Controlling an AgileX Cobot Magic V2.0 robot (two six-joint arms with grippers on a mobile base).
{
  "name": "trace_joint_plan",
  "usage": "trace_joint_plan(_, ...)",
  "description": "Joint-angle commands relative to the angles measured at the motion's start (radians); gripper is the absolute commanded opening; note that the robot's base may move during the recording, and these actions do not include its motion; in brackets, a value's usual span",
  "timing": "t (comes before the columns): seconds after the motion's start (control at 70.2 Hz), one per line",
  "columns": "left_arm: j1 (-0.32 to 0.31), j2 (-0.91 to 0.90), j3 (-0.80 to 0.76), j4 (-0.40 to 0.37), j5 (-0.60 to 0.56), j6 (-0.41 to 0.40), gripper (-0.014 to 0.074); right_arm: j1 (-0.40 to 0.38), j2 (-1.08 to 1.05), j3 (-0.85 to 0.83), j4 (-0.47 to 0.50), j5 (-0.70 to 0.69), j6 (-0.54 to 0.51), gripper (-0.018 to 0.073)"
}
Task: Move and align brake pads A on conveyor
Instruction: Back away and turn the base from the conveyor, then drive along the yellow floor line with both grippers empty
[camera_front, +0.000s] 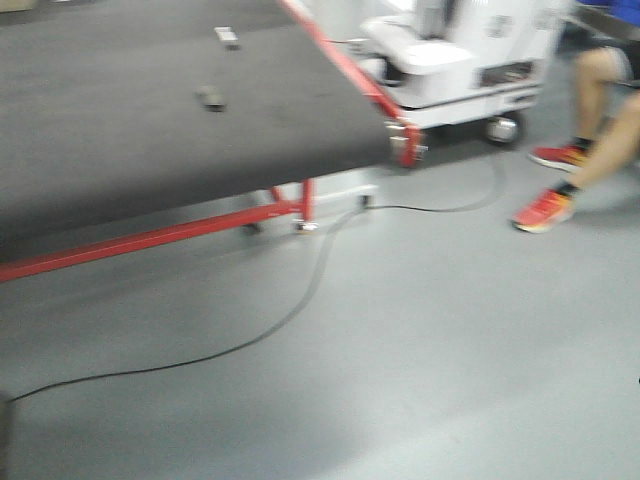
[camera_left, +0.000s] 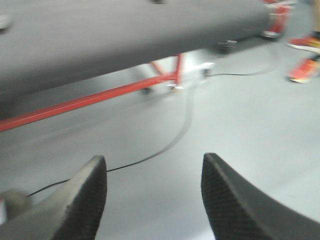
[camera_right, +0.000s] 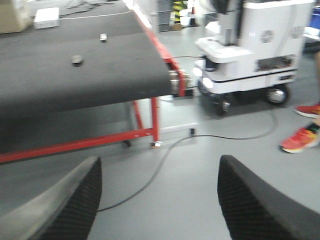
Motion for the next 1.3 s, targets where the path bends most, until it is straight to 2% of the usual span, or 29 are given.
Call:
trace_joint_plan(0.0,-0.003,0.010,-0.024,-0.001,-0.067,-0.004,0.0393,-0.002,0.010,-0.024,0.002,-0.077,-0.007,0.0470)
trace_joint_plan(1.283,-0.003,0.010,-0.024,-0.001,-0.067,-0.004,0.0393,-0.002,0.010,-0.024,0.002,-0.076,-0.007,0.0470)
